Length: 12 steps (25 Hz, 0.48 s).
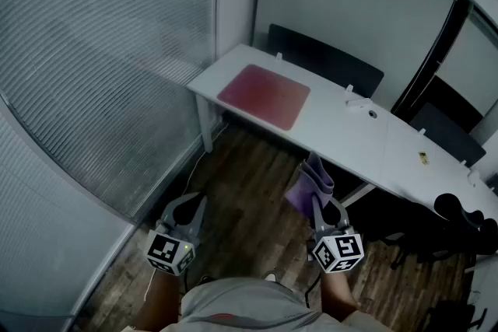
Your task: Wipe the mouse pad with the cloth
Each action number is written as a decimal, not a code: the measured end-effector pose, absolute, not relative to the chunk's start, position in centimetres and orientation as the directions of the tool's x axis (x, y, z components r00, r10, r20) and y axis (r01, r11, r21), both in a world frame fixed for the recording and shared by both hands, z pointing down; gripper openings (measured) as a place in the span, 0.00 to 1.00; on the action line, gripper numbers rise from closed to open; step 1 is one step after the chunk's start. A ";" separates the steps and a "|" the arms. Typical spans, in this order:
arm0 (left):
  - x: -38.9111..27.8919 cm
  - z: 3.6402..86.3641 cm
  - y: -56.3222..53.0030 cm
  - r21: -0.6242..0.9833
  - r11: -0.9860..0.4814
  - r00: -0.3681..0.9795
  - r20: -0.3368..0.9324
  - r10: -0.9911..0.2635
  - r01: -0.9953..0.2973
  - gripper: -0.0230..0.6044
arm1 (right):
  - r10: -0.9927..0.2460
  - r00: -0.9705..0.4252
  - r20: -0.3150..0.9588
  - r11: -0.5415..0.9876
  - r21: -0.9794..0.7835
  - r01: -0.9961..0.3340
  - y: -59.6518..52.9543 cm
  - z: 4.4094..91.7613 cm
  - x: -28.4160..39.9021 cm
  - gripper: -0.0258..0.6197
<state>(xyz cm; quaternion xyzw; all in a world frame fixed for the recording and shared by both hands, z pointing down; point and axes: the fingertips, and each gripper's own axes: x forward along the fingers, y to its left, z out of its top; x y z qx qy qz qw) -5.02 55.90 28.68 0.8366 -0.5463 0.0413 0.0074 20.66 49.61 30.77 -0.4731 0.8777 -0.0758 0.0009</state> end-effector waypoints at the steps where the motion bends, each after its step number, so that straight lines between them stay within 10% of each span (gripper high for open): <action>1: -5.0 28.8 55.9 -0.031 -0.403 0.400 0.077 -0.913 -0.914 0.04 | -0.829 -0.554 0.072 0.543 -0.132 -0.829 49.7 30.8 20.6 0.11; 12: -5.3 28.8 56.3 -0.023 -0.403 0.400 0.069 -0.914 -0.915 0.04 | -0.821 -0.565 0.085 0.553 -0.131 -0.823 50.2 31.0 20.0 0.11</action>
